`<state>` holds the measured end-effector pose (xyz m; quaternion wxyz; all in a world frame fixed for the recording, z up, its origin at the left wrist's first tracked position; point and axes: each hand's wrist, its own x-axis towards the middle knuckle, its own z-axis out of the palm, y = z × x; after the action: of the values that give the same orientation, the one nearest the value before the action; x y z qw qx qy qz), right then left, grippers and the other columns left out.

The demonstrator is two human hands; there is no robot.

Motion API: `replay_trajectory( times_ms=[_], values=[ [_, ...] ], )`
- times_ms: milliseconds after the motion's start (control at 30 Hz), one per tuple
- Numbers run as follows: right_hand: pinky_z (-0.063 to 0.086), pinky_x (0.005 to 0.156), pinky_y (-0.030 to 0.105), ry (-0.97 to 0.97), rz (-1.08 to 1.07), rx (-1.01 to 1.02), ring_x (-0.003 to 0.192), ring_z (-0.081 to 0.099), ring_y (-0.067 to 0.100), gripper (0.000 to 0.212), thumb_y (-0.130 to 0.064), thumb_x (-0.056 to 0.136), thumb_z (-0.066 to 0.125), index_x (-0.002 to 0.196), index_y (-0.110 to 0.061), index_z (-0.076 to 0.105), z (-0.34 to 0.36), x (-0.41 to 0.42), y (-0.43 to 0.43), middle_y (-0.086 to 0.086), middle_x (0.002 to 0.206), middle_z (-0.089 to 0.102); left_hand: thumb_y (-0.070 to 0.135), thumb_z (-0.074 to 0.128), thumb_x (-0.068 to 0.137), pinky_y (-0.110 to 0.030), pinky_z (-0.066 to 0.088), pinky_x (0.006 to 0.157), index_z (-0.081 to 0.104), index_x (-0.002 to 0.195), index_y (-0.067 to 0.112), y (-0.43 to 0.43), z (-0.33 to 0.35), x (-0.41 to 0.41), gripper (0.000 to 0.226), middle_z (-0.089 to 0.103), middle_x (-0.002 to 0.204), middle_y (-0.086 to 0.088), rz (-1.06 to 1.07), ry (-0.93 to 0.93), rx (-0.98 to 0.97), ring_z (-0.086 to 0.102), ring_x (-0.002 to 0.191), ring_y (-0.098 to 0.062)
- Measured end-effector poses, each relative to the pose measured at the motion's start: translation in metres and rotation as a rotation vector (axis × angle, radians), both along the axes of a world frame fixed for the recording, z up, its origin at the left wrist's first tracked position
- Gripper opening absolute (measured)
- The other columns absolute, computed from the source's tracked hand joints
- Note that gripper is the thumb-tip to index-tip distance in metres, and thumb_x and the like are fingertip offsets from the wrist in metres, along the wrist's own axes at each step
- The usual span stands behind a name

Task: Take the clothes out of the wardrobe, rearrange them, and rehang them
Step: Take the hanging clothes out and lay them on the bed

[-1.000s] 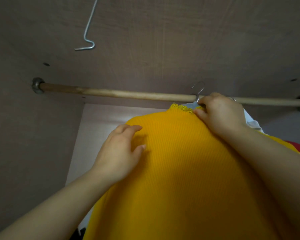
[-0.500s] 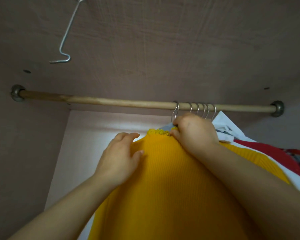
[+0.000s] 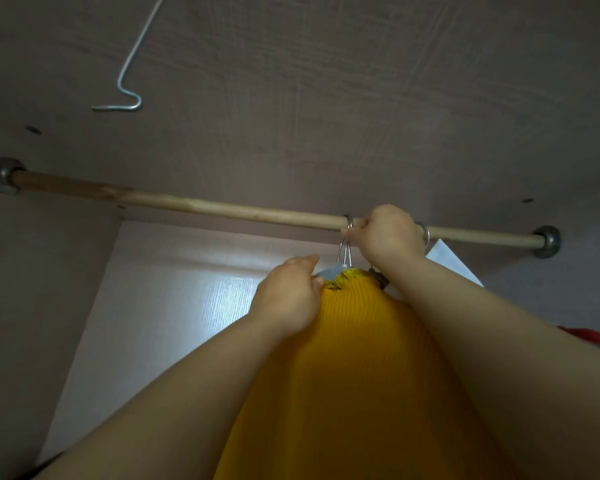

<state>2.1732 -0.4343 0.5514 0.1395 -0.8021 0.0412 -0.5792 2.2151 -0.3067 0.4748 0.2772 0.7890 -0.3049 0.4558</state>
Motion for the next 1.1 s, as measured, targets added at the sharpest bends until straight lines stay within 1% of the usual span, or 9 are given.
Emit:
replay_trajectory(
  times_ms=[133,233,333,467,600,767,867,933,1100],
  values=[
    [0.025,0.045,0.023,0.000,0.028,0.041,0.072,0.050,0.025,0.023,-0.031,0.079,0.068,0.086,-0.009,0.069,0.005,0.005,-0.004,0.008,0.073,0.052,0.026,0.036,0.099,-0.029,0.027,0.107,0.032,0.143,0.018,-0.001,0.004,0.008,0.045,0.035,0.148,-0.003,-0.026,0.033,-0.003,0.031,0.135,-0.021],
    [0.030,0.053,0.024,-0.035,0.010,0.034,0.073,0.048,0.026,0.019,-0.026,0.081,0.064,0.084,-0.007,0.069,0.010,0.002,-0.005,0.009,0.074,0.051,0.026,0.035,0.099,-0.028,0.027,0.106,0.034,0.142,0.019,-0.003,0.009,0.010,0.043,0.037,0.147,-0.003,-0.028,0.038,0.011,0.032,0.135,-0.021],
    [0.032,0.063,0.025,-0.082,0.043,0.042,0.075,0.050,0.027,0.022,-0.026,0.083,0.062,0.079,-0.006,0.067,0.022,-0.010,-0.007,0.011,0.075,0.054,0.023,0.038,0.098,-0.035,0.038,0.099,0.051,0.129,0.018,-0.008,0.015,0.012,0.034,0.053,0.132,-0.007,-0.051,0.004,0.020,0.045,0.123,-0.027],
    [0.036,0.064,0.025,-0.044,0.087,0.063,0.077,0.058,0.023,0.026,-0.031,0.084,0.066,0.084,-0.006,0.072,0.030,-0.022,-0.014,0.010,0.076,0.062,0.021,0.042,0.096,-0.036,0.044,0.091,0.062,0.114,0.019,-0.012,0.024,0.013,0.027,0.063,0.117,-0.006,-0.080,-0.060,-0.074,0.053,0.112,-0.028],
    [0.036,0.063,0.025,0.030,0.022,0.027,0.080,0.057,0.024,0.027,-0.033,0.083,0.066,0.088,-0.007,0.072,0.023,-0.013,-0.018,0.011,0.082,0.062,0.022,0.040,0.098,-0.033,0.045,0.083,0.064,0.101,0.012,-0.016,0.024,0.016,0.026,0.064,0.107,-0.010,-0.069,-0.003,-0.046,0.054,0.101,-0.029],
    [0.035,0.063,0.028,0.043,-0.133,-0.088,0.085,0.056,0.029,0.027,-0.040,0.082,0.065,0.083,-0.014,0.062,0.007,-0.013,-0.015,0.006,0.076,0.052,0.021,0.042,0.097,-0.033,0.043,0.090,0.061,0.118,0.020,-0.011,0.011,0.021,0.028,0.063,0.118,-0.006,-0.131,0.001,-0.051,0.053,0.112,-0.026],
    [0.036,0.065,0.027,-0.060,-0.100,-0.208,0.087,0.054,0.024,0.016,-0.036,0.083,0.065,0.078,-0.023,0.056,-0.008,-0.025,-0.003,0.000,0.080,0.051,0.020,0.042,0.097,-0.031,0.039,0.096,0.053,0.129,0.024,-0.004,0.003,0.019,0.034,0.057,0.129,-0.002,-0.148,-0.011,-0.060,0.049,0.119,-0.023],
    [0.036,0.066,0.026,-0.020,-0.054,-0.332,0.089,0.056,0.022,0.016,-0.036,0.082,0.065,0.075,-0.023,0.062,-0.018,-0.027,0.008,0.001,0.081,0.056,0.020,0.042,0.097,-0.031,0.039,0.097,0.052,0.130,0.023,0.000,0.001,0.019,0.035,0.056,0.130,-0.003,-0.142,0.001,-0.074,0.048,0.120,-0.023],
    [0.041,0.073,0.029,0.155,-0.202,-0.423,0.103,0.057,0.027,0.030,-0.037,0.082,0.066,0.105,-0.018,0.065,-0.033,-0.015,0.024,0.006,0.109,0.063,0.021,0.042,0.097,-0.031,0.036,0.101,0.050,0.132,0.022,0.005,-0.006,0.019,0.036,0.052,0.135,-0.002,-0.112,0.055,-0.096,0.045,0.125,-0.023]
  ],
)
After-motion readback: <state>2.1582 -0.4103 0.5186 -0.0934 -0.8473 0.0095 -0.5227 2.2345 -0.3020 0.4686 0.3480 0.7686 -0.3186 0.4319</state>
